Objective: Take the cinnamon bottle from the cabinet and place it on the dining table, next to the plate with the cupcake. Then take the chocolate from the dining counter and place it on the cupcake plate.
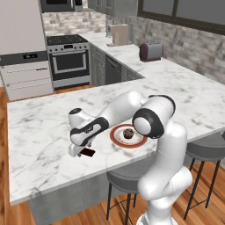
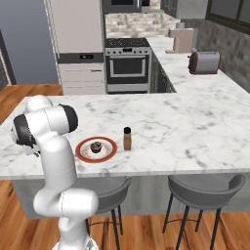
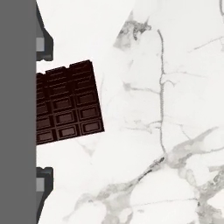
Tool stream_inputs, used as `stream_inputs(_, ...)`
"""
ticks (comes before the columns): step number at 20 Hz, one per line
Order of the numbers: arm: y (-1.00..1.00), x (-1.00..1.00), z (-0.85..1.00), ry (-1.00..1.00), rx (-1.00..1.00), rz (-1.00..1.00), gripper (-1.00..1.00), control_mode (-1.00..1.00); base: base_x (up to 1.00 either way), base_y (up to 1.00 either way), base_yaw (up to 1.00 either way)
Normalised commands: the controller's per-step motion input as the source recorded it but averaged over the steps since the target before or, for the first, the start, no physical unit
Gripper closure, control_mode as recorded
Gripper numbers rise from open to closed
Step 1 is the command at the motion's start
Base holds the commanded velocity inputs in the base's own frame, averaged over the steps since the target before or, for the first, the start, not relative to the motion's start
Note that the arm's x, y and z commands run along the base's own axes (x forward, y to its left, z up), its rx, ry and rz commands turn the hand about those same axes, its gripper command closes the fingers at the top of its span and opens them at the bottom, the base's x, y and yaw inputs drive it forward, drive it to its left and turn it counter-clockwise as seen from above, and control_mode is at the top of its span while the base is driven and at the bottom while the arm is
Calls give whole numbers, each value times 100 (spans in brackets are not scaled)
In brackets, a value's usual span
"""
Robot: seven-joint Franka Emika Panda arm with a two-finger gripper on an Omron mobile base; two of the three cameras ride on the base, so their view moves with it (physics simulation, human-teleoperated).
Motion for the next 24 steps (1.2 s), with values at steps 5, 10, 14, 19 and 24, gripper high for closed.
stream_inputs(5, -5, -7, -55, 1, 0, 0, 100, -100, 0, 0, 0)
stream_inputs(10, -1, -21, -65, 0, 0, 0, 100, -100, 0, 0, 0)
stream_inputs(14, 0, -32, -63, -1, 0, 0, 100, -100, 0, 0, 0)
stream_inputs(19, -11, -28, -25, 0, 0, 0, 100, -100, 0, 0, 0)
stream_inputs(24, -24, -19, 19, 0, 7, 0, 100, -100, 0, 0, 0)
